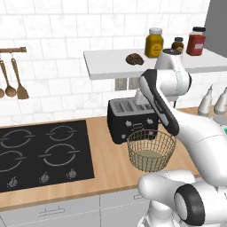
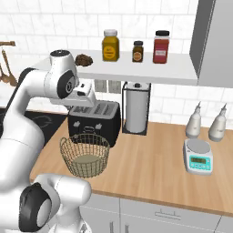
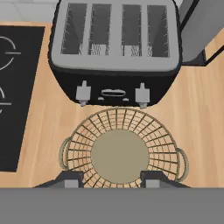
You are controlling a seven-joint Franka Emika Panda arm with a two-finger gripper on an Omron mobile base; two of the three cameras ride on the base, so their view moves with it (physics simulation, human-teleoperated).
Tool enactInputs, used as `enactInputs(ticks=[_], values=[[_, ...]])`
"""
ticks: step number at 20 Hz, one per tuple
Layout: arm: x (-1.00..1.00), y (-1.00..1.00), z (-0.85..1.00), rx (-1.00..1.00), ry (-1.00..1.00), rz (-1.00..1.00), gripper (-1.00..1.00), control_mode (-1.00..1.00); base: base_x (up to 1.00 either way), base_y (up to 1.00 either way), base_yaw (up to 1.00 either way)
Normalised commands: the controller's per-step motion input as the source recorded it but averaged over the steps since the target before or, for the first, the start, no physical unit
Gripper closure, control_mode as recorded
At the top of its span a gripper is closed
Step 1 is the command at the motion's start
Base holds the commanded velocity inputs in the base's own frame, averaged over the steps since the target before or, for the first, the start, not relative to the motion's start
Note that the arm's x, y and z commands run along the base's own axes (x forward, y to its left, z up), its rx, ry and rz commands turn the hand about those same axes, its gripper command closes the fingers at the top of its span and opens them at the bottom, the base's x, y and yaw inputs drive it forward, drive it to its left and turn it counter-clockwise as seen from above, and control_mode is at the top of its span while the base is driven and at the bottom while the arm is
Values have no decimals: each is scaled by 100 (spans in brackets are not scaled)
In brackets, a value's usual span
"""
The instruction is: Open the cabinet, pick up the bread from the cabinet and place it in the basket. Then move the basket to the dining counter.
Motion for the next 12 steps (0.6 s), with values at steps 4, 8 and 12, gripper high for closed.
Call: enactInputs(ticks=[4,8,12], values=[[-29,0,0,0,-5,0,-100,-100,0,0,0],[-66,5,19,0,-34,0,-100,-100,0,0,0],[-39,2,93,-4,-43,0,-100,-100,0,0,0]])
